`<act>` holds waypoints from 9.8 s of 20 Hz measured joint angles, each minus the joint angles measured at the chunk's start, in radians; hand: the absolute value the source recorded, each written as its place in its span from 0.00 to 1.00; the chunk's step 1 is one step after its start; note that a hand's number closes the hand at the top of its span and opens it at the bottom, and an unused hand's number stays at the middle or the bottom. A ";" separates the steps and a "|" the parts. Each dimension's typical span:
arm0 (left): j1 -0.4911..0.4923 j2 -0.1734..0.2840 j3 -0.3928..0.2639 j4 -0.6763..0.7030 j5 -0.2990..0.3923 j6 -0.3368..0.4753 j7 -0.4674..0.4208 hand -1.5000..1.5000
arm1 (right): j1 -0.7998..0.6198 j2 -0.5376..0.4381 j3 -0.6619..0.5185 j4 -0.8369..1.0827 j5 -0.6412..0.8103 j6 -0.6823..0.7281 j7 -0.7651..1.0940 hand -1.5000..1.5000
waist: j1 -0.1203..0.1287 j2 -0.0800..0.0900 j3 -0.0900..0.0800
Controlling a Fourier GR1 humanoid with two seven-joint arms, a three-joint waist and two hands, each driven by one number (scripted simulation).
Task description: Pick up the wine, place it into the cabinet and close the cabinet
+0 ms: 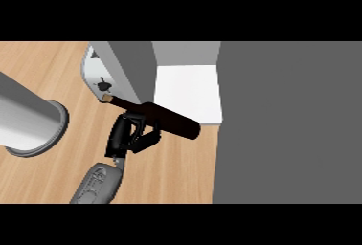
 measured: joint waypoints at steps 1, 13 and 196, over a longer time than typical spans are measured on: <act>-0.006 0.003 -0.014 0.002 -0.002 0.021 0.005 1.00 | 0.001 0.002 0.000 0.000 -0.001 0.000 0.001 0.00 | 0.000 -0.001 0.001; -0.113 0.035 -0.151 0.027 0.104 0.239 0.125 1.00 | 0.037 0.003 -0.033 0.012 -0.021 0.047 -0.046 0.00 | -0.012 -0.007 0.004; 0.551 0.499 0.073 -0.774 0.670 -0.318 -0.099 1.00 | -0.257 -0.117 0.296 0.042 -0.092 0.116 0.175 1.00 | 0.027 0.010 -0.006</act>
